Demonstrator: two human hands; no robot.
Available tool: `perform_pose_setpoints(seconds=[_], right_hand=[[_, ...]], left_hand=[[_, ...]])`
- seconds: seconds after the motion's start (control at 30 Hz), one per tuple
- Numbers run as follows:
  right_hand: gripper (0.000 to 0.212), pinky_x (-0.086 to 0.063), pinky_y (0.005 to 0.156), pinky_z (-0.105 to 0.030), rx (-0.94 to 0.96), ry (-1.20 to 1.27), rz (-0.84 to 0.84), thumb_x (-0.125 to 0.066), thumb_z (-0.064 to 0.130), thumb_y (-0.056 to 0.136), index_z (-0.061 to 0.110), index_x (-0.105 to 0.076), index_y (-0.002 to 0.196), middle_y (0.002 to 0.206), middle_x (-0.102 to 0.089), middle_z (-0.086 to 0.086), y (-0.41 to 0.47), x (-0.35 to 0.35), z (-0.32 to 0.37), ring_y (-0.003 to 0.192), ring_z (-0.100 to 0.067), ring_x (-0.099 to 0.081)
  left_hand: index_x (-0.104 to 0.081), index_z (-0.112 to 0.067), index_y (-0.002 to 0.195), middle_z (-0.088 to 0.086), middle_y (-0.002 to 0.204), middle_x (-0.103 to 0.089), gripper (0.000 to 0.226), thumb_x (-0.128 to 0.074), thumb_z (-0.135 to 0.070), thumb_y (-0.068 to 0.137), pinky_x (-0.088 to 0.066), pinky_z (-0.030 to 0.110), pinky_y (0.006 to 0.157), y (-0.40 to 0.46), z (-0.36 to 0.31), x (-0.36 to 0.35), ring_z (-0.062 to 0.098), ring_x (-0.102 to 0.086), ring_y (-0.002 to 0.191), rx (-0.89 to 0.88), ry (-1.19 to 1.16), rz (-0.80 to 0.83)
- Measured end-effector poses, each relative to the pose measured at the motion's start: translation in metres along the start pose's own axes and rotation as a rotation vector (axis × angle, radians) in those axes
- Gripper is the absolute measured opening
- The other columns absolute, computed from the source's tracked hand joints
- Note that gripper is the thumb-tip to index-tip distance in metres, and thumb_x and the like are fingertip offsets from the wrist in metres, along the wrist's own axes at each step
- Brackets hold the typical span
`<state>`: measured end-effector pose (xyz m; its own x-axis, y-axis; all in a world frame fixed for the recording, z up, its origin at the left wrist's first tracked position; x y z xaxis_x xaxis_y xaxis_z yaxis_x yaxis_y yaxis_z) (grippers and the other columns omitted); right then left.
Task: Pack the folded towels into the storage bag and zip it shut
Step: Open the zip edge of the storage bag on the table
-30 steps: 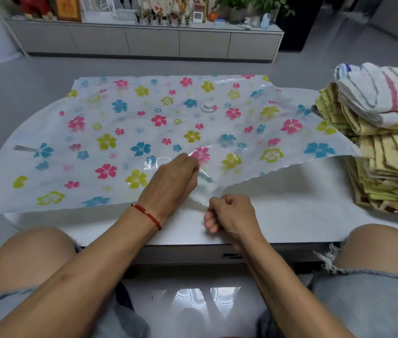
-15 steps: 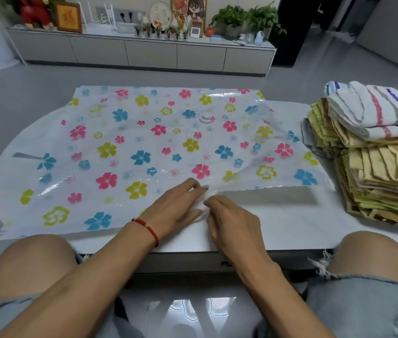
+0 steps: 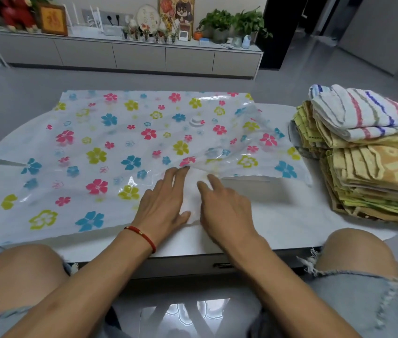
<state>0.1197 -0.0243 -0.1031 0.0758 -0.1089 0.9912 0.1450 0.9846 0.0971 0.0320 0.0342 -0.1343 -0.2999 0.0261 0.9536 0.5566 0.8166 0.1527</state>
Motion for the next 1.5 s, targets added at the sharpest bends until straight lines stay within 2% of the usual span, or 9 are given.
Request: perform_pose_setpoints(seconds=[0.13,0.23,0.4,0.67,0.8,0.9,1.1,1.27,1.5], right_hand=[[0.065,-0.036,0.061,-0.036,-0.127,0.091,0.010,-0.039,0.021,0.101,0.042,-0.016,0.158,0.111,-0.071,-0.003,-0.012,-0.003,-0.049,0.086,-0.035,-0.067],[0.068,-0.048,0.080,-0.043,-0.288,0.300,0.086,-0.033,0.030,0.105,0.052,0.006,0.157,0.128,-0.070,0.003,-0.046,-0.027,-0.075,0.102,-0.037,-0.067],[0.061,-0.044,0.108,-0.044,-0.422,0.673,0.083,-0.042,0.024,0.103,0.041,-0.022,0.158,0.149,-0.057,0.008,-0.052,-0.034,-0.086,0.129,-0.030,-0.057],[0.038,-0.038,0.063,-0.038,-0.265,0.126,-0.178,-0.039,0.033,0.103,0.032,-0.056,0.137,0.095,-0.073,-0.008,-0.023,0.032,-0.109,0.088,-0.038,-0.067],[0.041,-0.057,0.081,-0.043,-0.553,0.719,-0.019,-0.038,0.040,0.097,0.044,-0.050,0.136,0.110,-0.075,0.000,-0.054,-0.021,-0.135,0.072,-0.031,-0.075],[0.057,-0.054,0.056,-0.034,-0.801,1.152,0.030,-0.051,0.031,0.094,0.030,-0.042,0.151,0.097,-0.077,-0.006,-0.065,-0.052,-0.142,0.056,-0.032,-0.075],[0.056,-0.052,0.094,-0.042,-0.409,0.392,-0.044,-0.045,0.034,0.095,0.036,-0.042,0.150,0.125,-0.071,0.001,-0.037,0.011,-0.128,0.109,-0.031,-0.066],[0.063,-0.061,0.065,-0.039,-0.569,0.910,-0.195,-0.054,0.029,0.091,0.039,-0.042,0.152,0.106,-0.075,0.011,-0.034,0.023,-0.172,0.058,-0.021,-0.075],[0.060,-0.061,0.058,-0.037,-0.771,1.083,-0.109,-0.053,0.019,0.096,0.034,-0.040,0.153,0.104,-0.076,-0.001,-0.064,-0.040,-0.181,0.068,-0.028,-0.076]], left_hand=[[-0.008,-0.026,0.149,0.009,0.151,-0.021,0.107,-0.079,-0.043,0.070,-0.055,0.044,0.071,0.003,0.008,0.003,0.034,-0.056,0.108,0.051,0.035,-0.015],[-0.009,-0.027,0.148,0.008,0.145,-0.025,0.116,-0.083,-0.047,0.061,-0.053,0.038,0.058,0.009,0.017,0.010,0.032,-0.058,0.091,0.105,-0.064,-0.054],[-0.009,-0.028,0.149,0.009,0.141,-0.028,0.121,-0.085,-0.047,0.057,-0.047,0.033,0.053,0.007,0.014,0.008,0.033,-0.060,0.086,0.075,-0.060,-0.047],[-0.006,-0.032,0.147,0.009,0.143,-0.030,0.119,-0.083,-0.054,0.059,-0.044,0.030,0.050,0.000,0.013,0.003,0.028,-0.058,0.080,0.064,-0.002,-0.008],[-0.007,-0.031,0.144,0.011,0.142,-0.029,0.119,-0.085,-0.053,0.055,-0.050,0.037,0.057,0.007,0.029,0.011,0.034,-0.059,0.087,0.123,-0.073,-0.039],[-0.006,-0.029,0.146,0.013,0.141,-0.031,0.125,-0.086,-0.052,0.052,-0.048,0.038,0.059,0.008,0.044,0.014,0.034,-0.058,0.082,0.184,-0.115,-0.065],[-0.002,-0.032,0.146,0.013,0.132,-0.038,0.127,-0.086,-0.054,0.053,-0.041,0.028,0.048,0.001,0.037,0.000,0.023,-0.049,0.065,0.140,-0.055,-0.021],[-0.005,-0.035,0.145,0.012,0.132,-0.039,0.121,-0.082,-0.059,0.055,-0.043,0.029,0.049,0.003,0.043,-0.004,0.024,-0.052,0.070,0.146,-0.063,0.018],[-0.005,-0.036,0.143,0.011,0.134,-0.041,0.118,-0.082,-0.056,0.056,-0.043,0.036,0.068,0.005,0.055,-0.006,0.033,-0.057,0.097,0.190,-0.209,0.032]])
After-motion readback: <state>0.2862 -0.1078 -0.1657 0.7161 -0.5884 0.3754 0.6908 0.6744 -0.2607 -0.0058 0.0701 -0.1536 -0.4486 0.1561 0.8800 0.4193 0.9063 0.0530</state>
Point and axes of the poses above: each hand's wrist, its own y-axis towards the middle knuckle, its own x-axis out of the back of the hand, z = x × y, the point moved 10 cm from there along y, towards the middle knuckle
